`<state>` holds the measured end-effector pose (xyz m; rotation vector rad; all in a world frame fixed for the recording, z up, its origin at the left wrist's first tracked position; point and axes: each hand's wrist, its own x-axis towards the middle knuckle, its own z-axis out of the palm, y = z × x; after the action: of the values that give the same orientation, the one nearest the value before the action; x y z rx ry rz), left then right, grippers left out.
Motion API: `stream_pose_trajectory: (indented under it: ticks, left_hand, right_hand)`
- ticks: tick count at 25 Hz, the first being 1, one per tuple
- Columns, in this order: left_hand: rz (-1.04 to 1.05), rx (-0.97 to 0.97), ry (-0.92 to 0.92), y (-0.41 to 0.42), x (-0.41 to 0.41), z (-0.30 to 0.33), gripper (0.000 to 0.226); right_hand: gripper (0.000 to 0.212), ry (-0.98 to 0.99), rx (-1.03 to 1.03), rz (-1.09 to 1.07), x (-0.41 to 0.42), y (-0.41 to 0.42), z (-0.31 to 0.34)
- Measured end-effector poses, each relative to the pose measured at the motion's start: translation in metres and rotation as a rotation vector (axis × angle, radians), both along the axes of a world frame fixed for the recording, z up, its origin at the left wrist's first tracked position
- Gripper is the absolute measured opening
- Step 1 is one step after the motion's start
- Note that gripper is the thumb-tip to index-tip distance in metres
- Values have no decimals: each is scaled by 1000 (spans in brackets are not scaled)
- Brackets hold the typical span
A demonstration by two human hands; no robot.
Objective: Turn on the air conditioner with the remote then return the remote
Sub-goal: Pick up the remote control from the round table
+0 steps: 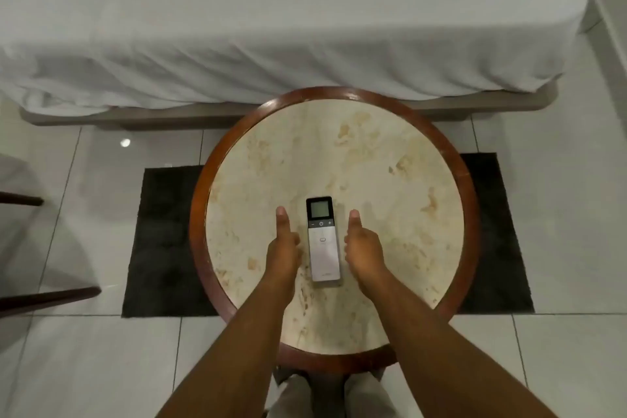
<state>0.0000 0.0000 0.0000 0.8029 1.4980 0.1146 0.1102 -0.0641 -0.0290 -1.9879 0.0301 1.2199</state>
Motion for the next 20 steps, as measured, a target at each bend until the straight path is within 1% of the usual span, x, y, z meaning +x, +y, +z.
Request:
stream_pose_trajectory:
  ticks: [3, 6, 8, 10, 15, 17, 20]
  left_hand:
    - [34, 47, -51, 1, 9, -17, 81]
    - [34, 50, -80, -1, 8, -28, 80]
    - [30, 40, -80, -2, 6, -26, 83]
    - [-1, 26, -39, -3, 4, -17, 83]
    - [-48, 30, -23, -9, -3, 3, 77]
    - [-53, 41, -41, -13, -2, 21, 75]
    - [-92, 49, -90, -18, 7, 64, 75]
  right_hand:
    - [57, -147, -61, 59, -2, 15, -14]
    - [56, -174, -73, 72, -10, 21, -25]
    - [54, -157, -70, 93, -12, 23, -27]
    - [49, -119, -68, 103, -15, 23, -25]
    - [39, -15, -52, 99, -21, 13, -13]
    - [38, 11, -45, 110, -20, 8, 4]
    - [42, 29, -6, 96, -11, 2, 48]
